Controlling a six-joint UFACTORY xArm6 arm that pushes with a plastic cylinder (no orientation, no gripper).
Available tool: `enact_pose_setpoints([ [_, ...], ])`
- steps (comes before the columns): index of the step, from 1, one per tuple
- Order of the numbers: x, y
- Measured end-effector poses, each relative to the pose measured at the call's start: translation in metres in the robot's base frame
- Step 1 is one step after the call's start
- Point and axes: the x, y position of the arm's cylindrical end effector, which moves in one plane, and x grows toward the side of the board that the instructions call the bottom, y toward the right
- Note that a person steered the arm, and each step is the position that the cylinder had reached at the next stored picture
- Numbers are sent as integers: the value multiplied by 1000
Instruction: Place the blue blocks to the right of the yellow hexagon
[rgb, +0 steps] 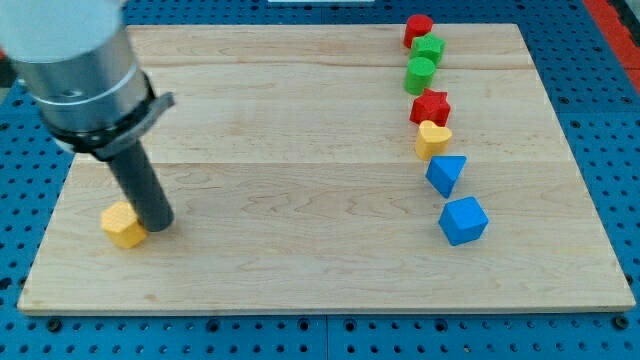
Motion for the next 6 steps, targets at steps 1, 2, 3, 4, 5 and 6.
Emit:
enact_pose_setpoints([
  [1, 3, 111],
  [2, 41, 214],
  [3, 75, 336],
  [4, 51, 432],
  [5, 9, 410],
  [6, 5, 328],
])
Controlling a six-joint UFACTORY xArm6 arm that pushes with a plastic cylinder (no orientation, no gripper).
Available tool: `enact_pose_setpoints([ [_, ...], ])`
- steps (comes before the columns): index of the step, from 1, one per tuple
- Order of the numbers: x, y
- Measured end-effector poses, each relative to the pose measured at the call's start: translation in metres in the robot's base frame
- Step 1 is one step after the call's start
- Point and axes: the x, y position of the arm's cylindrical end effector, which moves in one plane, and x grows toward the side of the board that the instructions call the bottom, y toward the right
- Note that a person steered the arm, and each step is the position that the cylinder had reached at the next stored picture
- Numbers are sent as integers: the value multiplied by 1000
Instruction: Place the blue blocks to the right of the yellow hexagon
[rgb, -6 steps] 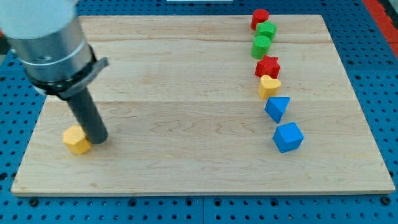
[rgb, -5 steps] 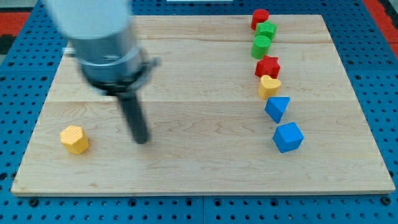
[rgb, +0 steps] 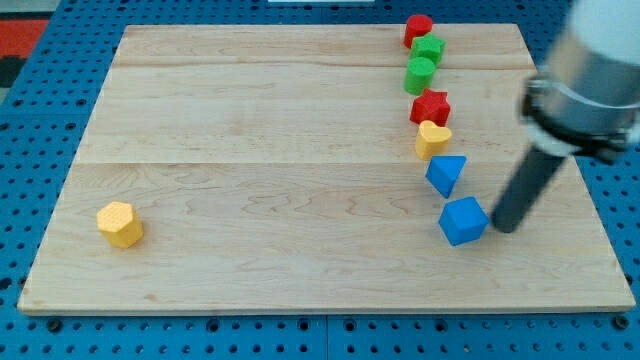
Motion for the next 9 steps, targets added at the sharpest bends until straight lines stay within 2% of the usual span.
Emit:
enact_pose_setpoints([
  [2, 10, -197],
  [3, 7, -239],
  [5, 11, -6],
  [6, -20, 98],
  [7, -76, 121],
  [8, -77, 80],
  [9, -49, 19],
])
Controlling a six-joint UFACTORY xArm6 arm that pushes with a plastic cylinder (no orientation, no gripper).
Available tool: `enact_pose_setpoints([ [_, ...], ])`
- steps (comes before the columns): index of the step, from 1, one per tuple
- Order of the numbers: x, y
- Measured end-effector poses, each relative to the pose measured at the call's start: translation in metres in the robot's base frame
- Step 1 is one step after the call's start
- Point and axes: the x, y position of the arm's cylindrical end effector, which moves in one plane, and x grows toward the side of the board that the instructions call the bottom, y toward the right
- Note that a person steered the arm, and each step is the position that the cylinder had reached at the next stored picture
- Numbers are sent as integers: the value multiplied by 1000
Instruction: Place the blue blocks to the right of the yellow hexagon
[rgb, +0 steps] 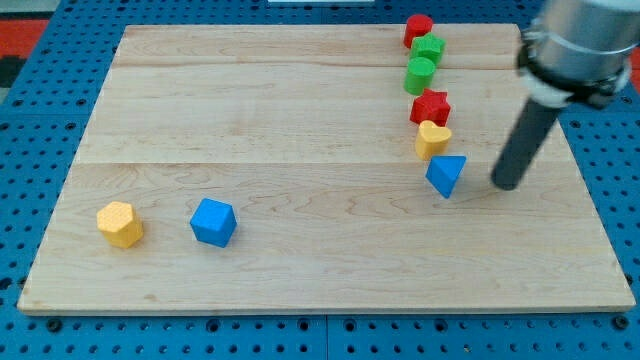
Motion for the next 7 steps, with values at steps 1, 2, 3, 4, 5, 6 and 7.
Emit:
enact_pose_setpoints([
  [1, -11, -2],
  [2, -28, -20],
  [3, -14, -76],
  [4, 32, -119],
  [5, 24, -114],
  [6, -3, -101],
  [7, -12, -101],
])
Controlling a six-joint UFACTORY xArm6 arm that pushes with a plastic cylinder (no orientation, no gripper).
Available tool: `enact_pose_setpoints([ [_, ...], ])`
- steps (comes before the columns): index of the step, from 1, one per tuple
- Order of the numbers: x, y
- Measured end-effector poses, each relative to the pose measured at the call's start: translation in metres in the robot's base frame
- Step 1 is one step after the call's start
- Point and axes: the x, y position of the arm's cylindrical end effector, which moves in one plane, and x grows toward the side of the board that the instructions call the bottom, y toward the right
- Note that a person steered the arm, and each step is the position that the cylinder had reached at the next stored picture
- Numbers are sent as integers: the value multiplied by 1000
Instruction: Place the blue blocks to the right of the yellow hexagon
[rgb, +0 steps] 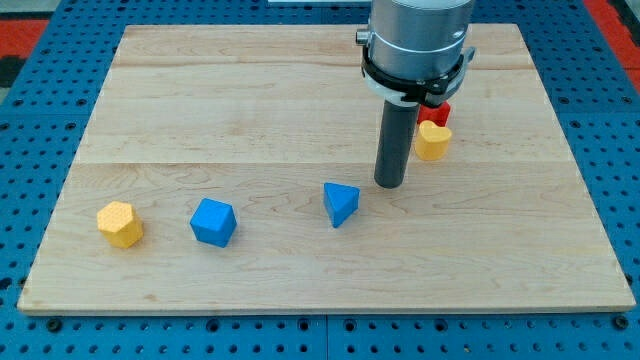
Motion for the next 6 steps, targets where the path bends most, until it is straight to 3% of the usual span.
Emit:
enact_pose_setpoints([
  [2, 0, 0],
  [3, 0, -17],
  [4, 1, -74],
  [5, 33, -83],
  [6, 28, -76],
])
